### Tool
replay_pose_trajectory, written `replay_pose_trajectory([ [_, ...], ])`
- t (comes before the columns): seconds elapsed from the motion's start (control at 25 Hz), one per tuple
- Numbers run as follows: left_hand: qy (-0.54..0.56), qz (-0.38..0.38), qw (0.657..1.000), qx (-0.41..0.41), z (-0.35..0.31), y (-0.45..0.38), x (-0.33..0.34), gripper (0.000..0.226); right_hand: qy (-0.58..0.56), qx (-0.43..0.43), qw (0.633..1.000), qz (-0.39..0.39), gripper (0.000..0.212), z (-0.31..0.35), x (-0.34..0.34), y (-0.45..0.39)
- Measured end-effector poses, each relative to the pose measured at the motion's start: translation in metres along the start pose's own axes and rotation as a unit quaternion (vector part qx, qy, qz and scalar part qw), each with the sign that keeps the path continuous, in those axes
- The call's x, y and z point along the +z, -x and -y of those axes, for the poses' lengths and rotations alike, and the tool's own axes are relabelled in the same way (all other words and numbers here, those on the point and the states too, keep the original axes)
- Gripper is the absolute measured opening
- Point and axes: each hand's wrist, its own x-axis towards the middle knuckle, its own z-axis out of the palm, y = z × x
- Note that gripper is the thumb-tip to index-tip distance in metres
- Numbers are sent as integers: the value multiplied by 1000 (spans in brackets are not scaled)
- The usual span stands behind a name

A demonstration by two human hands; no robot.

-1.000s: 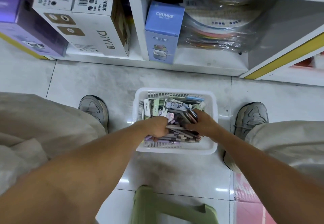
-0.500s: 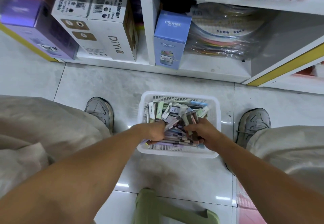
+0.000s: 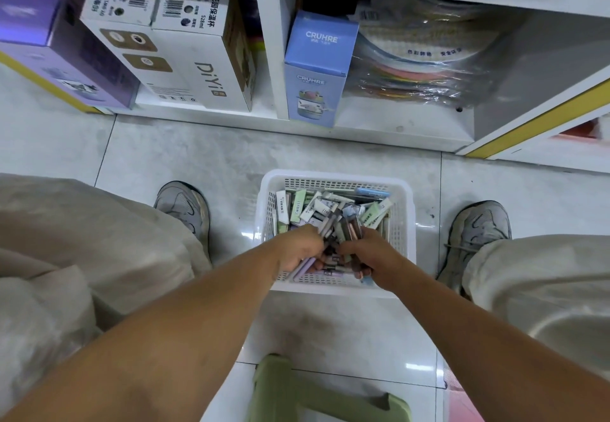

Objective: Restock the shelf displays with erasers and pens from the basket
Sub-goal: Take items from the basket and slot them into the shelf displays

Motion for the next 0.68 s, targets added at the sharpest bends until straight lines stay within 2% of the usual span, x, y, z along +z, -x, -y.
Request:
replay_pose_trajectory([
  [0.12,115,41,992,-31,4,11,5,31,-35,-8,999,5,25,0,7,3],
  [0.24,202,96,974,-33,1,15,11,25,-102,-24,992,76,31,0,9,3],
  [0.32,205,97,973,-29,-1,12,11,34,-128,-24,984,125,39,-2,4,1],
  [0.44,136,39,990,19,0,3,15,45,-119,-27,978,171,53,-7,-6,-3],
  [0.6,118,-15,991,60,6,-2,21,33,-68,-33,985,157,32,-14,-18,-8],
  [0.68,130,-29,990,43,8,-2,18,47,-23,-34,991,128,22,-14,-23,-10],
])
